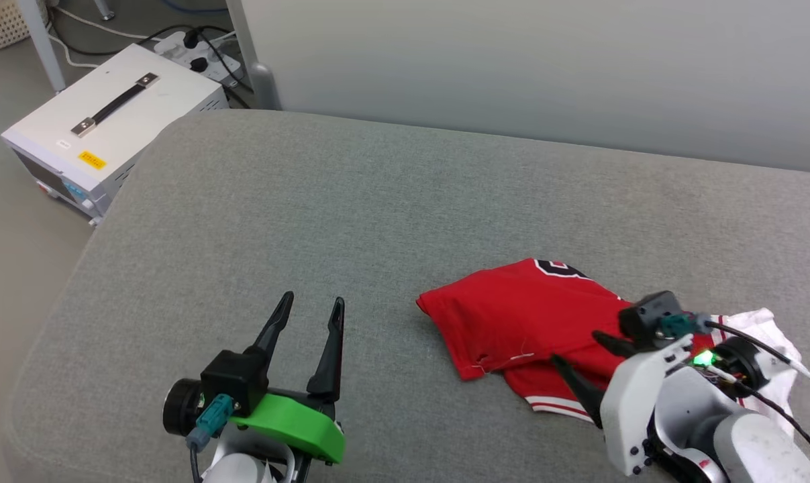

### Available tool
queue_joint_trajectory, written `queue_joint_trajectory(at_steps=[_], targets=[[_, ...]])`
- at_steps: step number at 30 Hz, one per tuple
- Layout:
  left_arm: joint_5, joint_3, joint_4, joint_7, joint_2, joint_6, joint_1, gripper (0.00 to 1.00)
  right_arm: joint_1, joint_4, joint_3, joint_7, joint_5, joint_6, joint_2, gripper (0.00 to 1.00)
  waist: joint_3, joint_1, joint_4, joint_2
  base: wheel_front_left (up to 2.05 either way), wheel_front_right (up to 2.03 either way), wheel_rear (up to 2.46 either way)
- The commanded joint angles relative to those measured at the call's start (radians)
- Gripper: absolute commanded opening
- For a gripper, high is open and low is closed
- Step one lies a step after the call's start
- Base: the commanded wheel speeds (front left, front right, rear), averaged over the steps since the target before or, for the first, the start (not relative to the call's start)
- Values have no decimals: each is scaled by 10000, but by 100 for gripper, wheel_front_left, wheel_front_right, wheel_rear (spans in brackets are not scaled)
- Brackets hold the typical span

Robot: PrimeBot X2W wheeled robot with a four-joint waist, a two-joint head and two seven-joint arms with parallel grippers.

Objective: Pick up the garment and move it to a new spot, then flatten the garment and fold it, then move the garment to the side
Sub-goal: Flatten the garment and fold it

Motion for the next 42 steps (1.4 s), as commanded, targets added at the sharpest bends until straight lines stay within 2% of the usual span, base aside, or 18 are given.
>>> queue_joint_trajectory(at_steps=[1,10,18,26,27,28,29,35,42], targets=[[-12,-11,17,-57,-10,-26,-94,100,-434,91,390,172,173,-7,-138,100,258,0,464,120,0,0,0],[-132,-192,102,-57,-53,-27,-239,100,-2370,1752,2776,975,863,-7,-490,100,695,0,1770,120,0,0,0],[-204,-259,77,-57,-71,-27,-294,100,-3285,3624,3646,1235,1204,-7,-625,100,1029,0,2531,120,0,0,0],[-358,-267,2,-57,-76,-27,-460,100,-3672,5022,4113,1578,1405,-7,-640,100,1403,0,2727,120,0,0,0],[-361,-265,-1,-57,-76,-26,-468,100,-3675,5093,4151,1598,1433,-7,-634,79,1419,0,2722,120,0,0,0],[-365,-261,-4,-57,-76,-21,-483,100,-3676,5205,4238,1613,1488,-7,-625,26,1444,0,2701,120,0,0,0],[-367,-260,-1,-57,-76,-16,-495,100,-3681,5261,4296,1597,1512,-7,-625,0,1457,0,2682,120,0,0,0],[-367,-248,43,-57,-77,17,-583,100,-3925,5244,4566,887,1484,-7,-681,0,1357,0,2418,120,0,0,0],[-225,-110,112,-57,-77,23,-446,100,-4278,4197,3722,-106,1783,-7,-739,0,915,0,1925,120,0,0,0]])
